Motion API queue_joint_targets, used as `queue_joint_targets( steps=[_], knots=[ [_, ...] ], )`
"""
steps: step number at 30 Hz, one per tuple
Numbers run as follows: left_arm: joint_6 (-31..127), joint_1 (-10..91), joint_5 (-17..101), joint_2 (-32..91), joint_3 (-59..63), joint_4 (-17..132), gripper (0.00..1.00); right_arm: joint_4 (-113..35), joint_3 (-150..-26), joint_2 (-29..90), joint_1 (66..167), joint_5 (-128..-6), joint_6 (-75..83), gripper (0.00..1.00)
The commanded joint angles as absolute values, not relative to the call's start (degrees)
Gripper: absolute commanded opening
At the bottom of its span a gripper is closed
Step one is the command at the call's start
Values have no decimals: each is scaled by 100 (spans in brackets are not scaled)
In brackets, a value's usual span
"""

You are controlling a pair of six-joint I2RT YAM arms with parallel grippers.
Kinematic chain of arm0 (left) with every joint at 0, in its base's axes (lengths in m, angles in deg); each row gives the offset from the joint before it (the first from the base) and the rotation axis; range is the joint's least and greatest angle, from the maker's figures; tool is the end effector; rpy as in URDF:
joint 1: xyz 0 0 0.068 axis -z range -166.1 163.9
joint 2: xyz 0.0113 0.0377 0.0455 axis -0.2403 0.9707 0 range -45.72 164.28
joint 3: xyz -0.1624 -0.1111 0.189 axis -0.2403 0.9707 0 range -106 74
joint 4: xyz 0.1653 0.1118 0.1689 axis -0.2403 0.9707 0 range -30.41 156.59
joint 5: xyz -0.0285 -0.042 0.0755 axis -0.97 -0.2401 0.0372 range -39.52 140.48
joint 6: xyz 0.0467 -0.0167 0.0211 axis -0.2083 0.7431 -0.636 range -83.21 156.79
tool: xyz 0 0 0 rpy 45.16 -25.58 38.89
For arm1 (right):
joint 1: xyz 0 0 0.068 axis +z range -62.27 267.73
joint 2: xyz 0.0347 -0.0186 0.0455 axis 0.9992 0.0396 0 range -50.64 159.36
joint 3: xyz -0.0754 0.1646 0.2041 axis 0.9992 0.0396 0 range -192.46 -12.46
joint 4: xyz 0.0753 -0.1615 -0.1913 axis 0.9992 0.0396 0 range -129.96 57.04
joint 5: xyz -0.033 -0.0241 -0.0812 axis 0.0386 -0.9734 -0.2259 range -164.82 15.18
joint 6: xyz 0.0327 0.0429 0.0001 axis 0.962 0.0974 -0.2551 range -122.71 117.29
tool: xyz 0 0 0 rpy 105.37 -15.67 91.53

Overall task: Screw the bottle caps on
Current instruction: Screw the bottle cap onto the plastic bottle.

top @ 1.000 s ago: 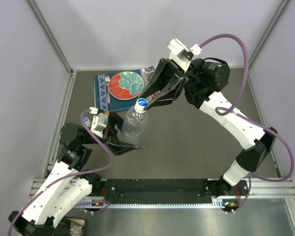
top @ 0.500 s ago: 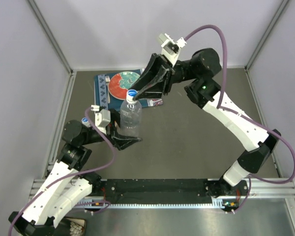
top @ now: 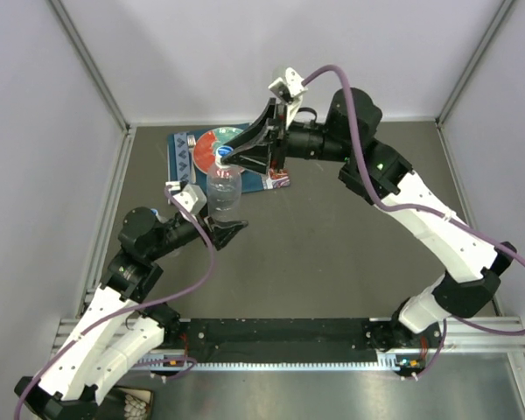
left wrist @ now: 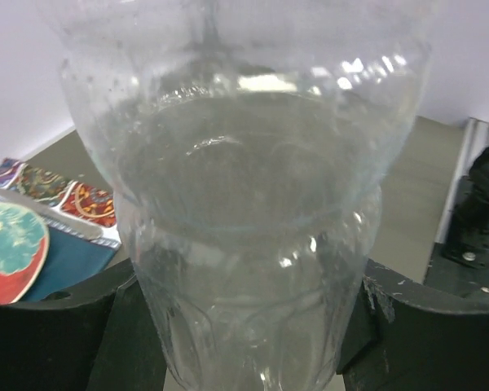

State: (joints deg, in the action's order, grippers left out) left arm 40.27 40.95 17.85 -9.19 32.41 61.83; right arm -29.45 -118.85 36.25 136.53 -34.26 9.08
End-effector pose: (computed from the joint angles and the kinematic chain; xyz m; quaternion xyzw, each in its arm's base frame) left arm 0.1253 -0.0856 0.3571 0.3342 0.6063 -0.3699 0.6196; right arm 0.1908 0.2532 0.5313 -0.4432 0.4941 0.5542 0.5023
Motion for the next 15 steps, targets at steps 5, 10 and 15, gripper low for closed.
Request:
queue_joint_targets(
  steps=[5,10,15],
  knots=[
    [4030,3965,3465,-960,2856,5739,0,-1080,-12398,3926,14977,-6133,898,0],
    [3978,3948,4071,-951,2856,5836,0,-226,-13584,4804,15733,-8173,1144,0],
    [4004,3922,4125,-1003,2856,5915,0,82,-14298,5210,15866,-9202,970,1]
  ],
)
